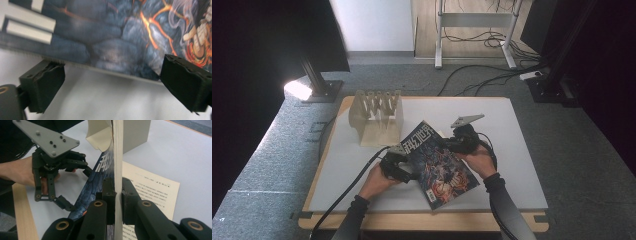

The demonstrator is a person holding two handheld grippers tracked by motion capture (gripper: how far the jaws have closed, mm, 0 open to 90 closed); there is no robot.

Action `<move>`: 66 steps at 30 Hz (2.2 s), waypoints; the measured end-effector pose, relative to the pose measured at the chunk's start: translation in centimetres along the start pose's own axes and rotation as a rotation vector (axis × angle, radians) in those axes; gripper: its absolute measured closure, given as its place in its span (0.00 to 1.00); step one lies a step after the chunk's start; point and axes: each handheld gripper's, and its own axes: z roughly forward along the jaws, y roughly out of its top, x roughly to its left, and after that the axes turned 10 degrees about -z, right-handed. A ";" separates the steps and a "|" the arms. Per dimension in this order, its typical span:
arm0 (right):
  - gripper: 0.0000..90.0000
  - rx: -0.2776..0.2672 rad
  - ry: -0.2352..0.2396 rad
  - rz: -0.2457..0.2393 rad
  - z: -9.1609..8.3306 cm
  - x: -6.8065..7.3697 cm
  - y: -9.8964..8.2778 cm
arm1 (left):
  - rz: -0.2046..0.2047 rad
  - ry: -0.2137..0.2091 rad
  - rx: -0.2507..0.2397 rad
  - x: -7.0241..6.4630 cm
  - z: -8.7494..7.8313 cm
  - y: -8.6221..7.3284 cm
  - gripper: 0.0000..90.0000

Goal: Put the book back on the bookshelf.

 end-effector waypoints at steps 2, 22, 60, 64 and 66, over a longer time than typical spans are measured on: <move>0.91 -0.007 0.004 -0.001 -0.1 0.1 0.1 | 0.003 0.008 0.003 -0.1 -0.1 0.2 0.07; 0.91 -0.062 0.025 -0.006 -1.0 0.0 0.4 | 0.060 0.024 -0.121 -2.2 -3.5 2.9 0.11; 0.90 -0.153 -0.084 -0.030 -3.8 -0.8 0.9 | 0.289 0.256 -0.129 -7.8 -9.7 7.1 0.86; 0.90 -0.171 -0.101 -0.039 -3.9 -0.7 0.8 | 0.295 0.261 -0.137 -7.8 -10.0 7.0 0.91; 0.90 -0.158 -0.111 -0.039 -3.5 -0.9 0.3 | 0.305 0.258 -0.135 -7.8 -9.7 6.8 0.91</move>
